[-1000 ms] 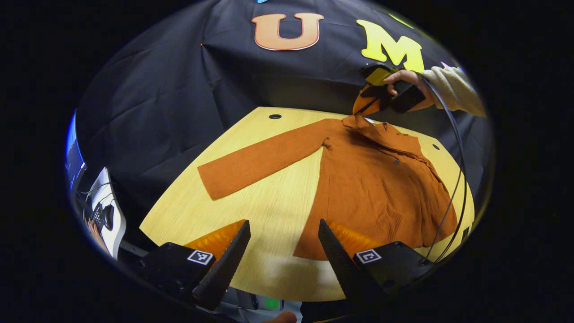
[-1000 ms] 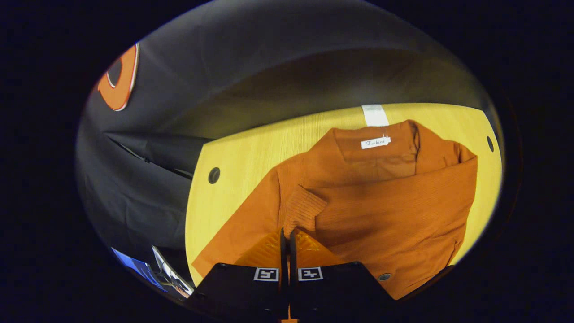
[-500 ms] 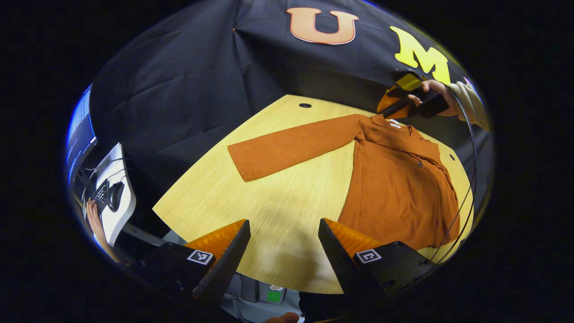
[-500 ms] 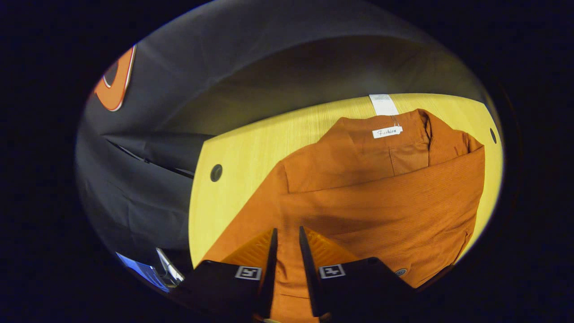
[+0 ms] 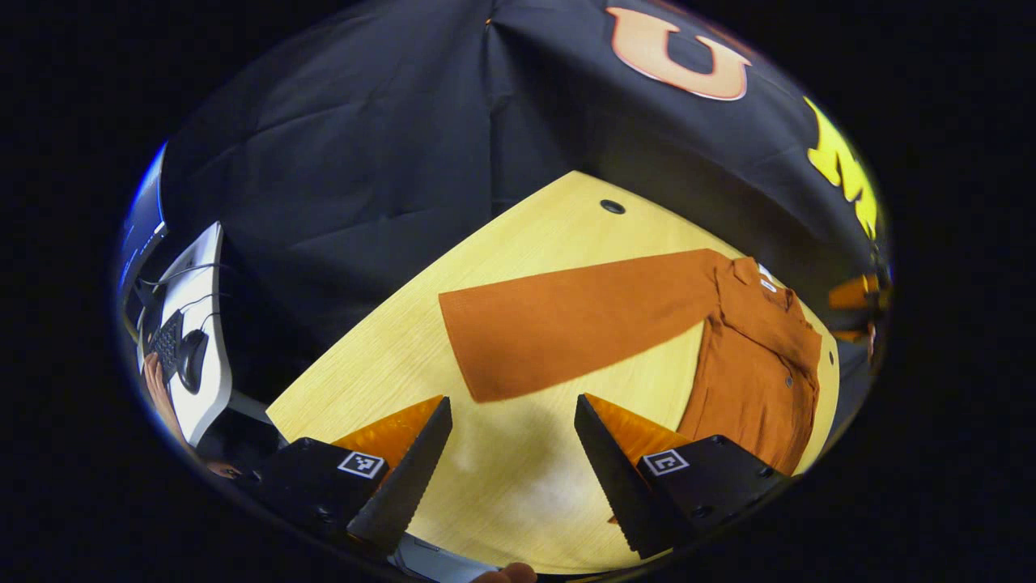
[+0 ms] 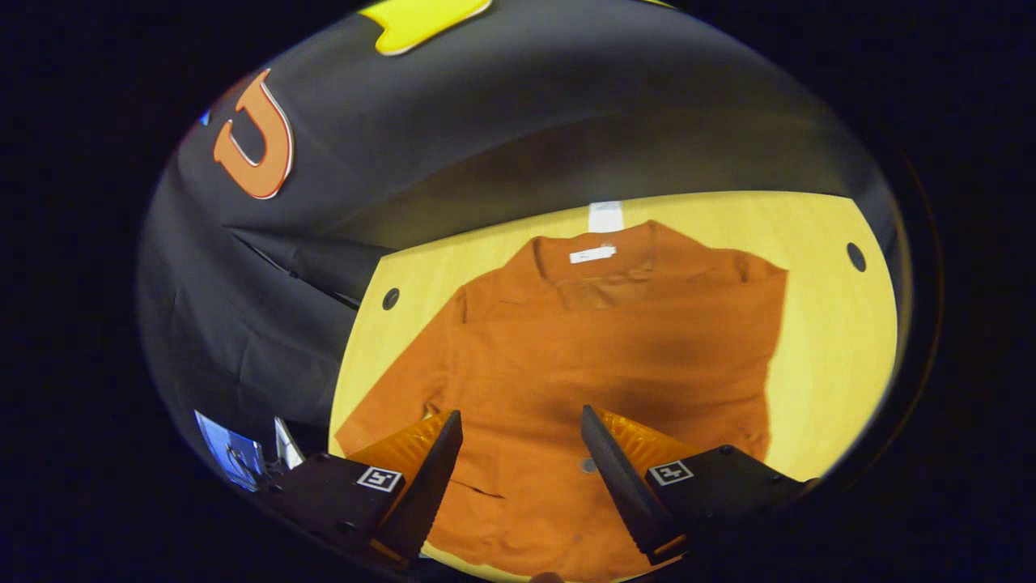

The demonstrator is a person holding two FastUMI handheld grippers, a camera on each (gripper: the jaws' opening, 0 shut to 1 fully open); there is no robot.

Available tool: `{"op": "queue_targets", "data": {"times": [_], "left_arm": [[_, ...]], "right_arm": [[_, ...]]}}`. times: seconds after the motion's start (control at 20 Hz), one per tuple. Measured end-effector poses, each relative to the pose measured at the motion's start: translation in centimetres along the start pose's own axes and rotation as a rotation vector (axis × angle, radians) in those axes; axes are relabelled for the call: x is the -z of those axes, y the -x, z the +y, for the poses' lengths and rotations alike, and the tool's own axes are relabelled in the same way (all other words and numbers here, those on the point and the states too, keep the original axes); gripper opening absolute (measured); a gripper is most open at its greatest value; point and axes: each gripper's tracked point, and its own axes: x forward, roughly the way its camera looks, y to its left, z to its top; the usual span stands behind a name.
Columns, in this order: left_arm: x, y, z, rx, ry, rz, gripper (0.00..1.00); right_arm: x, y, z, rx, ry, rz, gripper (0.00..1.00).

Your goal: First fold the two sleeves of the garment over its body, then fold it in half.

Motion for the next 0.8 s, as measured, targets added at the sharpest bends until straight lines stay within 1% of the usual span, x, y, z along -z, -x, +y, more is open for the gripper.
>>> {"op": "queue_targets", "data": {"times": [0.05, 0.1, 0.15, 0.2, 0.25, 0.4, 0.45, 0.5, 0.55, 0.6, 0.65, 0.7, 0.75, 0.8], "left_arm": [[-0.3, -0.9, 0.5, -0.017, 0.023, 0.04, 1.0], [-0.5, -1.8, 1.0, -0.036, 0.049, 0.08, 0.99], [-0.7, -2.6, 1.3, -0.04, 0.072, 0.13, 1.0], [-1.0, -3.6, 1.6, -0.048, 0.102, 0.166, 1.0], [-1.0, -4.3, 1.7, -0.041, 0.134, 0.22, 1.0], [-1.1, -6.1, 1.9, -0.027, 0.297, 0.314, 1.0], [-1.3, -6.6, 2.5, -0.041, 0.332, 0.333, 1.0], [-1.1, -6.9, 3.0, -0.071, 0.349, 0.372, 1.0], [-1.7, -6.8, 2.8, -0.07, 0.352, 0.391, 1.0], [-2.4, -7.0, 2.5, -0.049, 0.356, 0.4, 1.0], [-2.5, -7.5, 1.8, -0.006, 0.368, 0.419, 0.95], [-2.3, -7.2, 1.8, -0.016, 0.372, 0.459, 0.92], [-2.1, -7.6, 2.2, -0.042, 0.373, 0.485, 0.87], [-1.9, -7.6, 2.9, -0.08, 0.368, 0.511, 0.85]], "right_arm": [[0.7, 1.3, -2.6, 0.024, 0.018, -0.013, 0.88], [1.7, 2.8, -4.6, 0.03, 0.026, -0.026, 0.94], [3.0, 4.6, -6.2, 0.02, 0.022, -0.04, 0.94], [4.4, 6.3, -7.6, 0.01, 0.016, -0.051, 0.89], [6.0, 7.9, -9.5, 0.016, 0.018, -0.059, 0.94], [10.8, 12.1, -15.6, 0.099, 0.044, -0.085, 0.94], [12.6, 13.4, -16.9, 0.114, 0.054, -0.07, 0.94], [14.3, 15.2, -18.1, 0.132, 0.063, -0.056, 0.94], [15.5, 16.8, -19.3, 0.152, 0.076, -0.048, 0.88], [16.3, 18.3, -20.1, 0.167, 0.091, -0.052, 0.94], [16.7, 19.7, -20.8, 0.18, 0.104, -0.068, 0.94], [17.1, 21.2, -21.5, 0.199, 0.112, -0.085, 0.94], [17.5, 22.5, -21.8, 0.209, 0.12, -0.102, 0.94], [18.1, 23.4, -22.1, 0.223, 0.132, -0.119, 0.94]]}}
